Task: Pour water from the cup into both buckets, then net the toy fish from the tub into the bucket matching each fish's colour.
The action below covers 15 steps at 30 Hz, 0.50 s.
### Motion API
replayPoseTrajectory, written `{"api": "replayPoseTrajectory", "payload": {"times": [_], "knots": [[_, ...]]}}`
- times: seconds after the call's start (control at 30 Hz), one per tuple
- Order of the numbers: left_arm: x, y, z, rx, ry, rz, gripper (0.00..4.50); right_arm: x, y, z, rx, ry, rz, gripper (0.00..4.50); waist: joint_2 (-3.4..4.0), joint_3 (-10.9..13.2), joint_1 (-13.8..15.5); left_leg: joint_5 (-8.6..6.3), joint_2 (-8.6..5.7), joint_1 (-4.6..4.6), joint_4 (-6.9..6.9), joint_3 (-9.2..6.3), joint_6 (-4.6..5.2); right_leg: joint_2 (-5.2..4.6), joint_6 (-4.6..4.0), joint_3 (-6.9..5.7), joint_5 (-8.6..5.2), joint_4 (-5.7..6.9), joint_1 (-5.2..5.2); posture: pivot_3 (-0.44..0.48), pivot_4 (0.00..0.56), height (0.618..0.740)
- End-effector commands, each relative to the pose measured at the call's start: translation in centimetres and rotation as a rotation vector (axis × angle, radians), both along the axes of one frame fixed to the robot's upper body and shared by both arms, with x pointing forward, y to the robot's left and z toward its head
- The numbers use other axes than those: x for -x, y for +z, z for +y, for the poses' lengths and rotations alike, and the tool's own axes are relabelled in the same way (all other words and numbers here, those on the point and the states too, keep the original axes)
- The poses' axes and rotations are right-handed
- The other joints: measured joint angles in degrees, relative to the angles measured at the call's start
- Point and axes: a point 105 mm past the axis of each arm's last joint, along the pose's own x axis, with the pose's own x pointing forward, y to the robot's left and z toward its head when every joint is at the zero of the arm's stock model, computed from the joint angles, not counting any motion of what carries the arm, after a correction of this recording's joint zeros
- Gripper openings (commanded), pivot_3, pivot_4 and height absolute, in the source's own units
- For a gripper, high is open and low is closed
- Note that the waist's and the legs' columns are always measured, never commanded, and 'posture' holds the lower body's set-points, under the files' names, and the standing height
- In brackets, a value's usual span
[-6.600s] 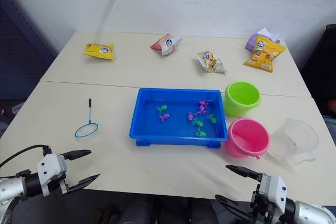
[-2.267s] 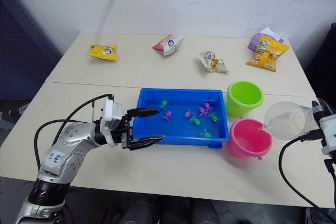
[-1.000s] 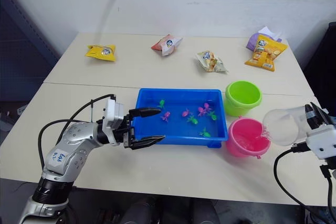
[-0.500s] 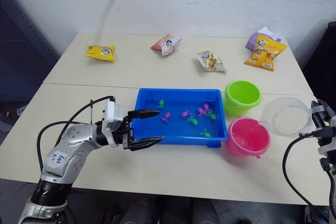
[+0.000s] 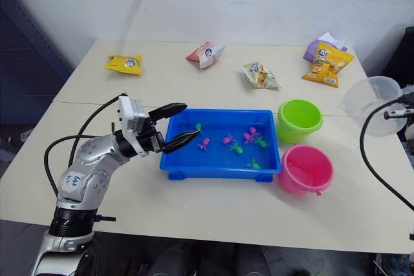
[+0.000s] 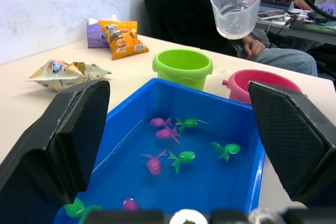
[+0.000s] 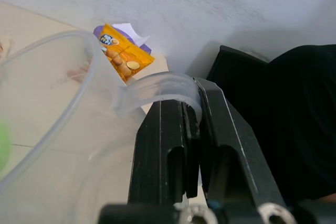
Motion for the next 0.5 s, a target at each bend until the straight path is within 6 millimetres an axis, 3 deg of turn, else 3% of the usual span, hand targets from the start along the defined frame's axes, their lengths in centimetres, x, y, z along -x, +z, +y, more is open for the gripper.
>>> {"api": "replayPoseTrajectory", "payload": {"times": [0.03, 0.2, 0.5], "knots": [[-0.1, 1.0, -0.4, -0.011, 0.000, -0.047, 4.50, -0.8, 3.1, 0.3, 0.156, -0.012, -0.052, 0.03, 0.00, 0.0, 0.0, 0.01, -0.01, -0.02, 0.01, 0.01, 0.01, 0.00, 0.01, 0.01, 0.01, 0.01, -0.01, 0.000, 0.150, 0.740], [0.3, 0.6, -0.9, -0.024, -0.020, -0.039, 4.50, -2.6, 3.0, 1.6, 0.311, 0.035, -0.009, 0.03, -0.01, 0.0, 0.0, 0.02, 0.00, -0.04, -0.01, 0.00, -0.01, 0.00, 0.02, -0.01, 0.01, -0.04, -0.02, 0.000, 0.150, 0.740], [1.1, 0.3, -1.2, -0.028, -0.015, -0.036, 4.50, -3.5, 2.9, 2.9, 0.407, 0.050, -0.053, 0.03, -0.06, 0.0, 0.0, 0.05, 0.00, -0.09, 0.02, -0.01, -0.05, -0.01, 0.03, -0.02, 0.02, -0.05, -0.04, 0.000, 0.150, 0.740]]}}
